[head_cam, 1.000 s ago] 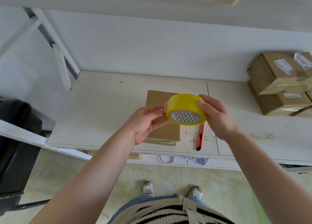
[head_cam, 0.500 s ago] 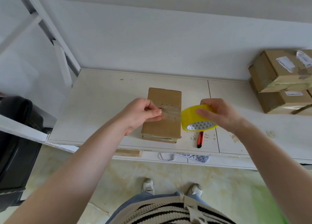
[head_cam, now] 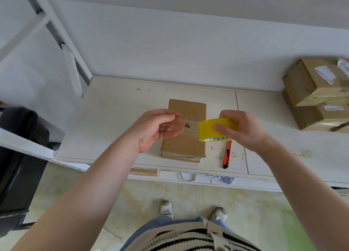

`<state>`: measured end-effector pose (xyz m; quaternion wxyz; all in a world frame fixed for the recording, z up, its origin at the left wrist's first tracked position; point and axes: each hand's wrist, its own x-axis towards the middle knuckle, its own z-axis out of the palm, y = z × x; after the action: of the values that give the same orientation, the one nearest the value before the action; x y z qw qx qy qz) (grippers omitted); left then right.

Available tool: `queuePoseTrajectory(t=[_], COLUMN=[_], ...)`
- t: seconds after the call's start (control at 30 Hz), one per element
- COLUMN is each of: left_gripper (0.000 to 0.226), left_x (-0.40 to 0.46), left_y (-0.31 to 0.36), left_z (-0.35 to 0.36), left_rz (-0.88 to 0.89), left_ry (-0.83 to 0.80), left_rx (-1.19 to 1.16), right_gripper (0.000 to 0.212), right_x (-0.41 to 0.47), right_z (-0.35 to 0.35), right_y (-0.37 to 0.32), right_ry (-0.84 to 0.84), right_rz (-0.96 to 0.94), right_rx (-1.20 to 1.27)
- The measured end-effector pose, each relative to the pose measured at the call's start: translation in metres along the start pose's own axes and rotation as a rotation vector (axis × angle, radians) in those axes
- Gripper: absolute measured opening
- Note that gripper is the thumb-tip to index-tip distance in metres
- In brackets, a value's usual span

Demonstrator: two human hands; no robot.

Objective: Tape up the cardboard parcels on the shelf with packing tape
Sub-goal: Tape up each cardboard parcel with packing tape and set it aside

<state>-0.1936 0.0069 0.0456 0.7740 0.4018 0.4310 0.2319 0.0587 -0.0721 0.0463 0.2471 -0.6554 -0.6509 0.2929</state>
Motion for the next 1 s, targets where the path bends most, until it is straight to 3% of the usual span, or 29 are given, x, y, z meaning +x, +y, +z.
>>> queuePoseTrajectory(t=[0.2, 0.27, 0.4, 0.5, 0.57, 0.7, 1.0], left_gripper=[0.019, 0.019, 0.011, 0.012, 0.012, 0.015, 0.010], left_x=[0.006, 0.008, 0.013, 0.023, 0.030, 0.051, 0.080], left_y=[-0.001, -0.005, -0.002, 0.013, 0.015, -0.005, -0.031], left_z=[-0.004, -0.004, -0.003, -0.021, -0.033, -0.044, -0.055], left_rz=[-0.086, -0.068, 0.071, 0.164, 0.164, 0.149, -0.027], left_ry=[-0.041, -0.025, 0.109, 0.209, 0.221, 0.312, 0.339], left_rx=[-0.026, 0.068, 0.300, 0.384, 0.407, 0.508, 0.309], right_gripper=[0.040, 0.037, 0.039, 0.038, 0.041, 0.045, 0.043], right_x=[0.002, 0.003, 0.007, 0.014, 0.022, 0.036, 0.054], right_z=[-0.002, -0.001, 0.000, -0.005, -0.009, -0.010, 0.011], right_y=[0.001, 0.001, -0.004, -0.010, -0.012, -0.012, 0.006], right_ry=[-0.010, -0.014, -0.055, -0.051, -0.025, -0.073, -0.090], right_rz=[0.018, 0.019, 0.050, 0.162, 0.218, 0.283, 0.355], right_rx=[0.020, 0.009, -0.094, -0.347, -0.486, -0.491, -0.447])
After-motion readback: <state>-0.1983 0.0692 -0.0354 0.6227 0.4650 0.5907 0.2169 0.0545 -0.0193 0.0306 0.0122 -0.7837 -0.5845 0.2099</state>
